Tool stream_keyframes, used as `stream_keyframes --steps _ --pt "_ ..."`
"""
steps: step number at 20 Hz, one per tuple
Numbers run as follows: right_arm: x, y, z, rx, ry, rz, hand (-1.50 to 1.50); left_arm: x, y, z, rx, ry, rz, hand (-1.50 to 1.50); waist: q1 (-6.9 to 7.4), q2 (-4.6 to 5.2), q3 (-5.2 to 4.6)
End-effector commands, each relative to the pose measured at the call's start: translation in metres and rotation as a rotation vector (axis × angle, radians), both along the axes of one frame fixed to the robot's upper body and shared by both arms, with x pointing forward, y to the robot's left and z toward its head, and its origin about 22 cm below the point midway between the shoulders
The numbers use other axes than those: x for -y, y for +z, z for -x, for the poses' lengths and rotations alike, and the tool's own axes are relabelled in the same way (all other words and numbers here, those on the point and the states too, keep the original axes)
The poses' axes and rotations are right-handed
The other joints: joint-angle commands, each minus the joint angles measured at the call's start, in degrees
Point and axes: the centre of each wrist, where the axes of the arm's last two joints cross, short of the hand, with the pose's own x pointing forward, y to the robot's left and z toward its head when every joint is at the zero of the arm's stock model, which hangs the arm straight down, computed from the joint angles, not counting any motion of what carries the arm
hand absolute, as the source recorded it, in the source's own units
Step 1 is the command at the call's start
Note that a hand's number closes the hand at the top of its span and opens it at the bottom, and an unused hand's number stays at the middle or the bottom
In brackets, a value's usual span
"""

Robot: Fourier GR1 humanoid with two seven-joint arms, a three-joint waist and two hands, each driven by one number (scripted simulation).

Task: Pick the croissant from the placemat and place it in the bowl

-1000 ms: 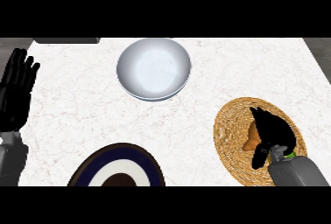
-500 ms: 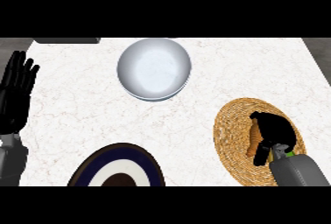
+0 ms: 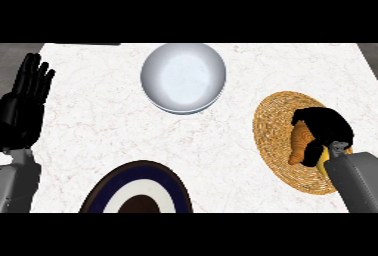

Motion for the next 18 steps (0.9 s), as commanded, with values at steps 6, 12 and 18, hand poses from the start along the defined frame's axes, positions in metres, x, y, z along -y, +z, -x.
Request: stream_keyframes --steps 6,12,18 --pt "0.059 0.093 -0.05 0.08 0.372 -0.09 1.5 0.026 0.007 -0.01 0.045 -0.097 0.008 0.0 5.56 2.49 0.46" --pt "0.101 0.14 -0.064 0.258 0.444 -0.119 1.5 0.031 0.007 -0.014 0.043 -0.093 0.0 0.0 5.8 2.72 0.52" --pt "0.125 0.173 -0.076 0.369 0.548 -0.278 1.5 0.031 0.024 -0.021 0.058 -0.102 0.011 0.0 5.6 2.06 0.42"
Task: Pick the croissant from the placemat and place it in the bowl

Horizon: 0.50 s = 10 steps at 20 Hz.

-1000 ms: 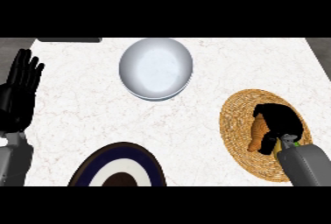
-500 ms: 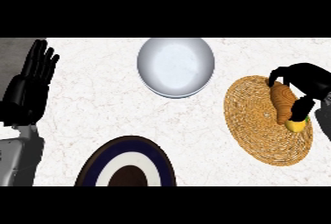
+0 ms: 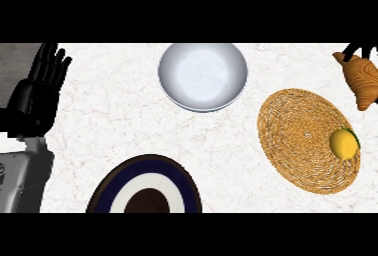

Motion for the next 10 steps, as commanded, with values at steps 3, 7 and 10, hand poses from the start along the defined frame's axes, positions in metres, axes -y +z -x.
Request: stream_keyframes --steps 3,7,10 --pt "0.014 0.037 -0.013 0.1 0.204 -0.194 1.5 0.003 -0.001 -0.004 -0.016 0.001 0.002 0.0 -0.98 -0.61 -0.12" --pt "0.006 0.065 -0.026 0.132 0.296 -0.315 1.5 -0.008 -0.002 -0.002 -0.03 0.017 -0.008 0.0 -0.72 -1.01 -0.28" --pt "0.003 0.084 -0.031 0.116 0.364 -0.423 1.5 -0.012 -0.008 -0.002 -0.02 0.037 -0.001 0.0 -1.67 -1.19 -0.38"
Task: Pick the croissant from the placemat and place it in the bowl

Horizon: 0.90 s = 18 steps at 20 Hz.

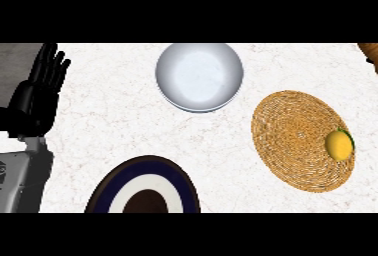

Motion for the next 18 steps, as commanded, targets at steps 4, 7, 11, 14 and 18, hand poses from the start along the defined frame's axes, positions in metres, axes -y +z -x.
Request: stream_keyframes --steps 4,7,11,14,18 --pt "-0.026 0.031 -0.021 -0.105 0.229 -0.225 1.5 -0.007 -0.006 0.002 -0.004 0.021 -0.002 0.0 -0.75 -0.63 -0.17" --pt "-0.057 0.036 -0.034 -0.148 0.272 -0.22 1.5 -0.008 -0.001 0.002 -0.015 0.023 -0.014 0.0 -1.07 -0.91 -0.17" --pt "-0.097 0.055 -0.045 -0.212 0.316 -0.207 1.5 -0.012 -0.01 0.003 -0.023 0.027 -0.009 0.0 -2.22 -1.06 -0.27" --pt "-0.129 0.054 -0.053 -0.235 0.329 -0.181 1.5 -0.011 0.003 0.001 -0.005 0.042 -0.004 0.0 -2.86 -1.22 -0.23" --pt "-0.176 0.043 -0.06 -0.271 0.383 -0.11 1.5 -0.017 -0.004 0.009 -0.026 0.069 -0.003 0.0 -3.57 -1.61 -0.23"
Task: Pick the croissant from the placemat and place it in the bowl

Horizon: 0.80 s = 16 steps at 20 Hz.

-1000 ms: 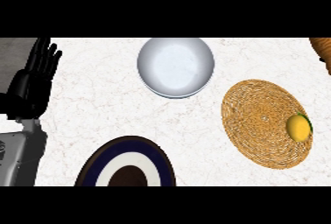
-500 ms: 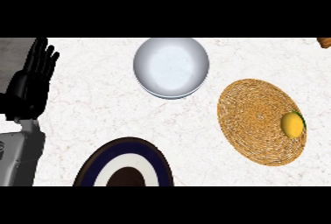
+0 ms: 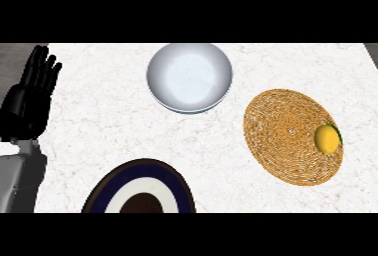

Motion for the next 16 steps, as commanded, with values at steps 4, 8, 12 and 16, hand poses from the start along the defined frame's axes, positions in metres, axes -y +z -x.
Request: stream_keyframes --steps 4,8,12,16 --pt "-0.082 -0.015 -0.008 -0.1 0.18 0.092 1.5 -0.015 0.007 -0.002 -0.008 0.015 0.003 0.0 -0.8 -0.04 -0.02" --pt "-0.09 -0.06 -0.011 -0.152 0.206 0.09 1.5 -0.008 -0.009 0.011 -0.005 0.039 0.006 0.0 -1.42 -0.26 0.02" --pt "-0.139 -0.091 -0.005 -0.154 0.211 0.134 1.5 -0.012 -0.02 0.019 -0.016 0.038 -0.005 0.0 -1.59 -0.42 0.02" --pt "-0.151 -0.118 -0.001 -0.079 0.135 0.187 1.5 0.005 0.002 0.014 -0.005 0.039 0.003 0.0 -1.76 -0.45 0.05"
